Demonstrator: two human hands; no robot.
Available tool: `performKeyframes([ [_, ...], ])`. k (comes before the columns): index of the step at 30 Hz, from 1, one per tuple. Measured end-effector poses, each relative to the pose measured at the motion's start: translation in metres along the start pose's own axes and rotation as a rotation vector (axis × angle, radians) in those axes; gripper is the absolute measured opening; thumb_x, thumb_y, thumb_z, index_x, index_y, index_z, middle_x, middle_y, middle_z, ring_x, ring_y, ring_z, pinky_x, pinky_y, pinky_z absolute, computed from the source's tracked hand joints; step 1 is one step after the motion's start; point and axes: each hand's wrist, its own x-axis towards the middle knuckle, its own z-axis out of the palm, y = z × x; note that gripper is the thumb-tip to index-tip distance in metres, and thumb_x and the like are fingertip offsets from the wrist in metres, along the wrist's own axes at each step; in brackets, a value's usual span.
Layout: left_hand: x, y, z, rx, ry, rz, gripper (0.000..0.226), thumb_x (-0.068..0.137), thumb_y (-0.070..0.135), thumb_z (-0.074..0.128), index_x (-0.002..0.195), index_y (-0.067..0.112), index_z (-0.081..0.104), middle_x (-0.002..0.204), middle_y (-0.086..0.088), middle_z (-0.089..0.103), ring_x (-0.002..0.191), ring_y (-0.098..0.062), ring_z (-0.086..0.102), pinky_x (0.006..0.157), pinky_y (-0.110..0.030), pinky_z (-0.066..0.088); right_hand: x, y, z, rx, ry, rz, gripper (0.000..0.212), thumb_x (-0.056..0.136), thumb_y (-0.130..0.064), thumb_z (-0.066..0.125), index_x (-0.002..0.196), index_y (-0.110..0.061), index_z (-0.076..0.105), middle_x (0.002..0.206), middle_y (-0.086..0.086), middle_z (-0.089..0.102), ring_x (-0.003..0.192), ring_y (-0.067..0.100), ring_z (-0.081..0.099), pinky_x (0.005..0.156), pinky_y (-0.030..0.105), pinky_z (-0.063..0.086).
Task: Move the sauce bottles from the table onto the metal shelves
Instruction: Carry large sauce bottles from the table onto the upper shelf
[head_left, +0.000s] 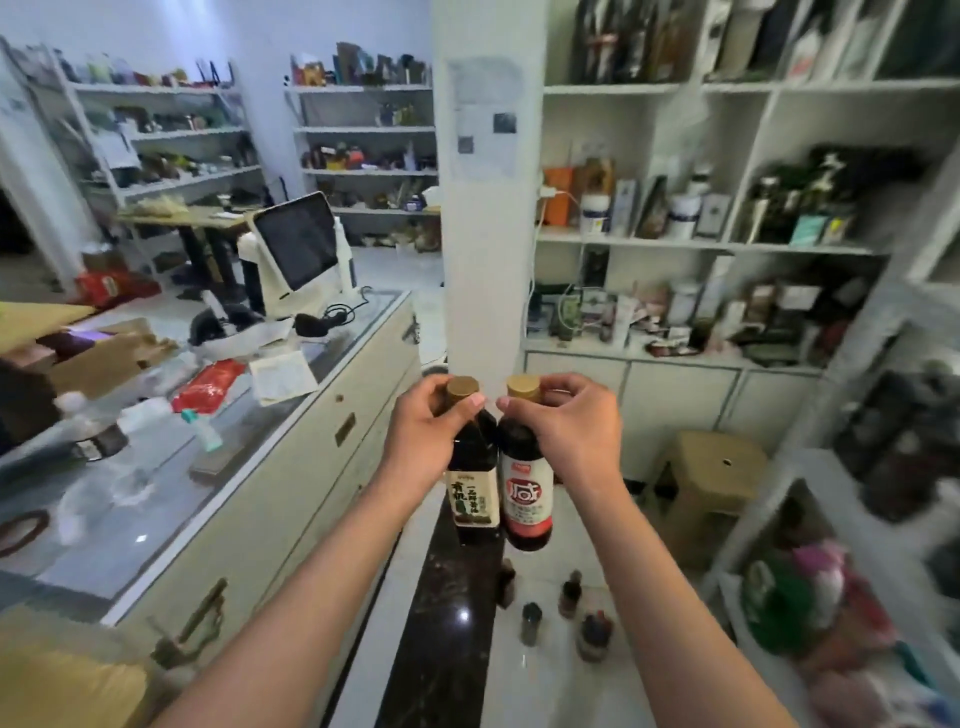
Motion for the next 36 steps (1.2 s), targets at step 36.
performKeyframes([
  [36,0.107,0.275,0.527,-0.743,-1.216,0.232,0.009,0.08,0.02,0.076,0.089,0.02,0.074,0.087,0.007,0.076,0.081,-0.006,0.071,0.084,-0.03,0.055,0.171,-0.087,-0.453,-0.266,1.369,-0.057,0.037,0.06,-0.037,0.092,0.087,-0.017,0.077,0.074,-0.015,0.07,0.069,0.004,0.069,0.072,0.033,0.06],
])
